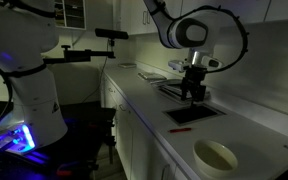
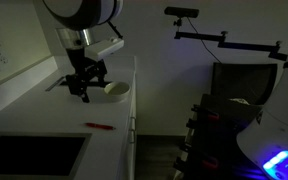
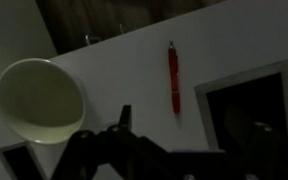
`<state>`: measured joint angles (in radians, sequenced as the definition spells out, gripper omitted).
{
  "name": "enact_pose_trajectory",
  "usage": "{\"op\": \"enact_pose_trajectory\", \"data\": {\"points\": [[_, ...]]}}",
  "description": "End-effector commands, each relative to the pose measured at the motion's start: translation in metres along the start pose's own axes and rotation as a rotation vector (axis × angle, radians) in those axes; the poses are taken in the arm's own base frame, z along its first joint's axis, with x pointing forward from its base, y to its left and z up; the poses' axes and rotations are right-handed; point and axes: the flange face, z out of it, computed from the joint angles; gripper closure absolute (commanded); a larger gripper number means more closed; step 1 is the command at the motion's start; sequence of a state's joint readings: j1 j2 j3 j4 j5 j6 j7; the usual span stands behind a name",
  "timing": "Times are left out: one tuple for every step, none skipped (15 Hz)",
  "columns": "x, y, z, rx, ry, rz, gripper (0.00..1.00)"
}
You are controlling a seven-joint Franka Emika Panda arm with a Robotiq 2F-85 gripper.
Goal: Remove the pen from the bowl and put it on the counter
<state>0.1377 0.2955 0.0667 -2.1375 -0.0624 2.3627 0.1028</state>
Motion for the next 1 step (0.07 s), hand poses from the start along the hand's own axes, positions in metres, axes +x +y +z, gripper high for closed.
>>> {"op": "enact_pose_trajectory", "data": {"points": [[-0.0058,0.0058,-0.0273,0.024,-0.093,0.028,0.00]]}}
